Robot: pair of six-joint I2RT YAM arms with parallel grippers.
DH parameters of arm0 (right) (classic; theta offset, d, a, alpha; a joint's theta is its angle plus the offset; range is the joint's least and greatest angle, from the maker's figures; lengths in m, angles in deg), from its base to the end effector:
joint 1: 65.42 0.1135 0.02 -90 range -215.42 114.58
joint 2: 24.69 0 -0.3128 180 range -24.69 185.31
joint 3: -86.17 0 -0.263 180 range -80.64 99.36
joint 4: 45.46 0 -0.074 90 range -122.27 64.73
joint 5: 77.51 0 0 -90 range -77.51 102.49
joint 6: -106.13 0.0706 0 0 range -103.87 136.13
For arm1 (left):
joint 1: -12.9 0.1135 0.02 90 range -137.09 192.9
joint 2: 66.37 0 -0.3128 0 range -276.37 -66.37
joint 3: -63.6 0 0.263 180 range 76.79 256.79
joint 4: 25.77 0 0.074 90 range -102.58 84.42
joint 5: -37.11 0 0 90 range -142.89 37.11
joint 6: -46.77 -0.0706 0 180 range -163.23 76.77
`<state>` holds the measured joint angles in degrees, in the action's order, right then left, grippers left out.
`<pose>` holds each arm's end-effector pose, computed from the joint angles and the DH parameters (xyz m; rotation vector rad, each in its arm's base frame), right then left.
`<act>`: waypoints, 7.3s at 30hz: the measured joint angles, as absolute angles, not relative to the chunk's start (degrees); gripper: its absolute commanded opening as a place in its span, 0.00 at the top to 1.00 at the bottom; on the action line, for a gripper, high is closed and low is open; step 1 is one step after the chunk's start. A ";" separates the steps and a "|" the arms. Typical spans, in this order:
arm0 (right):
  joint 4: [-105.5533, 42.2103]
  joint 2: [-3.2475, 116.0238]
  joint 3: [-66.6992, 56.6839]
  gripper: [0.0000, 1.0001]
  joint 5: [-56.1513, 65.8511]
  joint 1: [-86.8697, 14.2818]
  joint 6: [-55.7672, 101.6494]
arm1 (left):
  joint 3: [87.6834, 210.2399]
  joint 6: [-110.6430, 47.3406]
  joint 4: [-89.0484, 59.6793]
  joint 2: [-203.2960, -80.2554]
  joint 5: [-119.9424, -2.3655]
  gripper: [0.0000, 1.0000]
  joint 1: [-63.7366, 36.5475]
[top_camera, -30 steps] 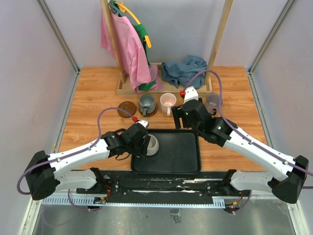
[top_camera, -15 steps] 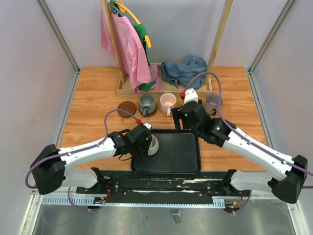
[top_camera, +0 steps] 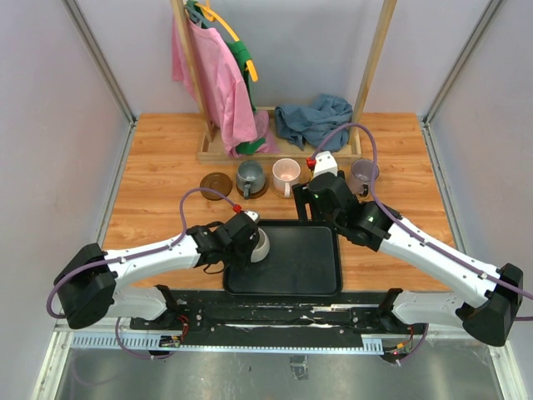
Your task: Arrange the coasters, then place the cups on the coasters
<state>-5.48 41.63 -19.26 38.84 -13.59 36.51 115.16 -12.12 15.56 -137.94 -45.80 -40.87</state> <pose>0.1924 0.1940 0.3655 -0.2991 2.0523 0.2865 0.1473 -0.1863 0.1939 0.4832 2.6269 -0.3383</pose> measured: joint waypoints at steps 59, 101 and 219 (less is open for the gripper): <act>-8.52 33.57 -31.85 0.20 38.84 -29.80 39.04 | 126.90 -24.29 4.83 -152.39 -25.52 0.99 -10.19; -10.09 39.07 -30.58 0.21 32.15 -32.01 38.89 | 131.16 -27.99 -3.04 -159.56 -32.07 1.00 -8.18; 8.33 13.13 -36.44 0.02 47.65 -51.68 45.71 | 120.71 -14.54 19.06 -110.51 -22.70 0.00 -8.04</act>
